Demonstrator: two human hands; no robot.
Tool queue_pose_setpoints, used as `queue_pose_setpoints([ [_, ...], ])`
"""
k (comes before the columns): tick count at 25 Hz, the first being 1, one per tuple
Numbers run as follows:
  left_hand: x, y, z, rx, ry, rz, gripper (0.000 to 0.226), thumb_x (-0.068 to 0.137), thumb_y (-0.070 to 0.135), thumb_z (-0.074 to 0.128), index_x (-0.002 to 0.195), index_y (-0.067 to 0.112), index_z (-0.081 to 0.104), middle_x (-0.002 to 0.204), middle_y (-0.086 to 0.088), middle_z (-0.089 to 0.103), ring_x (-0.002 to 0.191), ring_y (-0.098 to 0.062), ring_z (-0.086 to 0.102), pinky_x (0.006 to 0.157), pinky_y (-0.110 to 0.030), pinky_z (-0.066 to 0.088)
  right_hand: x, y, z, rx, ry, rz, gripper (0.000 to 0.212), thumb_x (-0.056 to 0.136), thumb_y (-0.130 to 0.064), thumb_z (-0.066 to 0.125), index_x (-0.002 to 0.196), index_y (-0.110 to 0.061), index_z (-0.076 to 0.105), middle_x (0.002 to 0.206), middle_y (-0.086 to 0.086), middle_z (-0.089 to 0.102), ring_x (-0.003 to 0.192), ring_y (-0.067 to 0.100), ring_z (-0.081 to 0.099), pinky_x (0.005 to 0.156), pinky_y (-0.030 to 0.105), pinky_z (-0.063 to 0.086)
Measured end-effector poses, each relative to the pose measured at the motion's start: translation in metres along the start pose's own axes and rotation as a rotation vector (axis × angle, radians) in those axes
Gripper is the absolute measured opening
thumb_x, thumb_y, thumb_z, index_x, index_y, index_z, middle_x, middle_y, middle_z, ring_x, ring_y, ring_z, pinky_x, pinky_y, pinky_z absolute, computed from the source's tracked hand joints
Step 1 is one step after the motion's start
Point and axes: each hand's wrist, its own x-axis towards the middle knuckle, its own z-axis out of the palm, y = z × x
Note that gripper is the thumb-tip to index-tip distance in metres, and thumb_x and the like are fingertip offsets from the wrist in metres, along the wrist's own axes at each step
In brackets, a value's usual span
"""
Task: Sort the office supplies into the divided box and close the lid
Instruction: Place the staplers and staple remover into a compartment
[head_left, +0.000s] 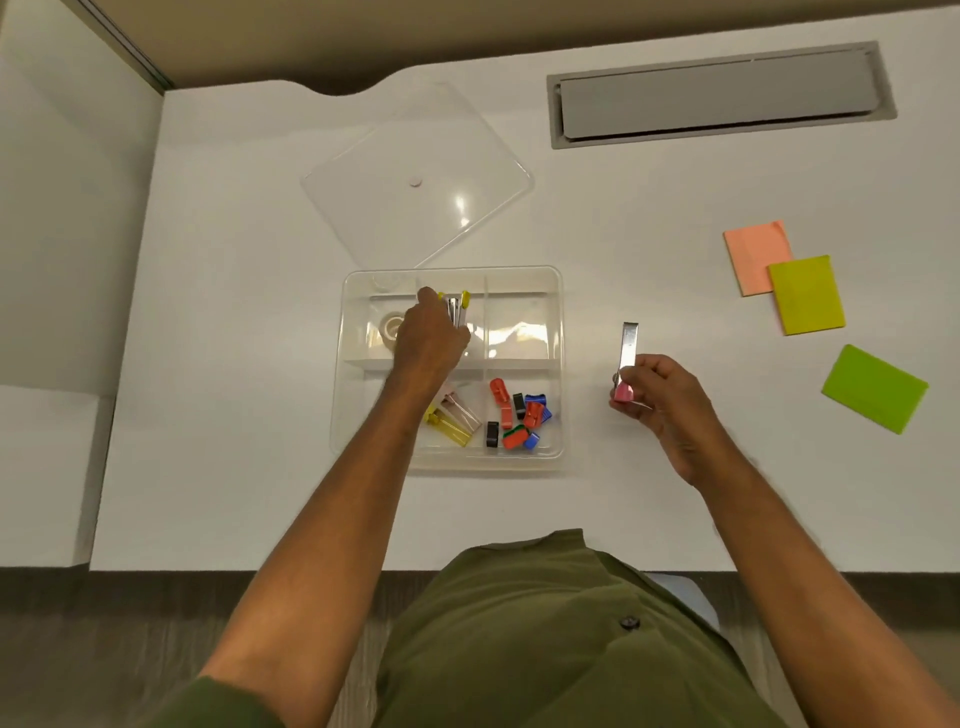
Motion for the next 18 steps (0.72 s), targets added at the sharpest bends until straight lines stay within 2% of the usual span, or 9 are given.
queue_pose_setpoints([
  [3, 0.014, -0.002, 0.009, 0.08, -0.089, 0.013, 0.048, 0.084, 0.015, 0.07, 0.123, 0.002, 0.046, 0.111, -0.016, 0.064, 0.098, -0.034, 0.064, 0.068, -0.032, 0.04, -0.007, 0.009, 0.006, 0.042, 0.044, -0.013, 0.014, 0.096, -0.016, 0.065, 0.109, -0.011, 0.066, 0.101, 0.012, 0.065, 0.093, 0.025, 0.064, 0.096, 0.045, 0.058],
  [6, 0.02, -0.004, 0.017, 0.127, -0.138, 0.047, 0.05, 0.083, 0.016, 0.071, 0.124, 0.001, 0.045, 0.11, -0.017, 0.064, 0.098, -0.036, 0.064, 0.067, -0.033, 0.04, -0.017, 0.013, 0.013, 0.052, 0.092, -0.029, 0.018, 0.096, -0.017, 0.065, 0.113, -0.01, 0.065, 0.104, 0.013, 0.065, 0.094, 0.025, 0.064, 0.096, 0.045, 0.058],
  [11, 0.013, -0.011, 0.013, 0.105, -0.149, 0.111, 0.049, 0.086, 0.023, 0.071, 0.125, 0.003, 0.05, 0.112, -0.015, 0.066, 0.101, -0.035, 0.064, 0.072, -0.036, 0.047, -0.027, -0.003, 0.04, 0.029, 0.108, -0.043, 0.02, 0.094, -0.019, 0.068, 0.112, -0.009, 0.066, 0.106, 0.016, 0.069, 0.096, 0.028, 0.07, 0.095, 0.042, 0.059],
  [14, -0.014, -0.023, -0.003, 0.007, -0.044, 0.275, 0.043, 0.093, 0.025, 0.065, 0.132, 0.009, 0.054, 0.119, -0.01, 0.066, 0.11, -0.028, 0.063, 0.088, -0.039, 0.052, -0.025, -0.022, 0.072, -0.111, 0.06, -0.078, 0.028, 0.092, -0.022, 0.071, 0.116, -0.009, 0.065, 0.109, 0.011, 0.074, 0.1, 0.025, 0.074, 0.092, 0.037, 0.06],
  [16, -0.033, -0.045, -0.015, -0.025, 0.115, 0.418, 0.043, 0.094, 0.026, 0.065, 0.134, 0.014, 0.056, 0.131, -0.007, 0.06, 0.121, -0.024, 0.054, 0.098, -0.038, 0.048, -0.022, -0.035, 0.099, -0.215, 0.002, -0.115, 0.025, 0.091, -0.022, 0.073, 0.112, -0.013, 0.065, 0.099, 0.003, 0.077, 0.093, 0.017, 0.075, 0.088, 0.033, 0.061],
  [18, -0.038, -0.075, -0.025, 0.053, 0.275, 0.424, 0.049, 0.09, 0.029, 0.069, 0.135, 0.015, 0.055, 0.144, -0.01, 0.049, 0.132, -0.028, 0.043, 0.105, -0.04, 0.042, -0.014, -0.045, 0.13, -0.334, -0.049, -0.163, 0.023, 0.088, -0.023, 0.075, 0.107, -0.019, 0.063, 0.085, -0.006, 0.077, 0.084, 0.01, 0.075, 0.083, 0.03, 0.061],
])
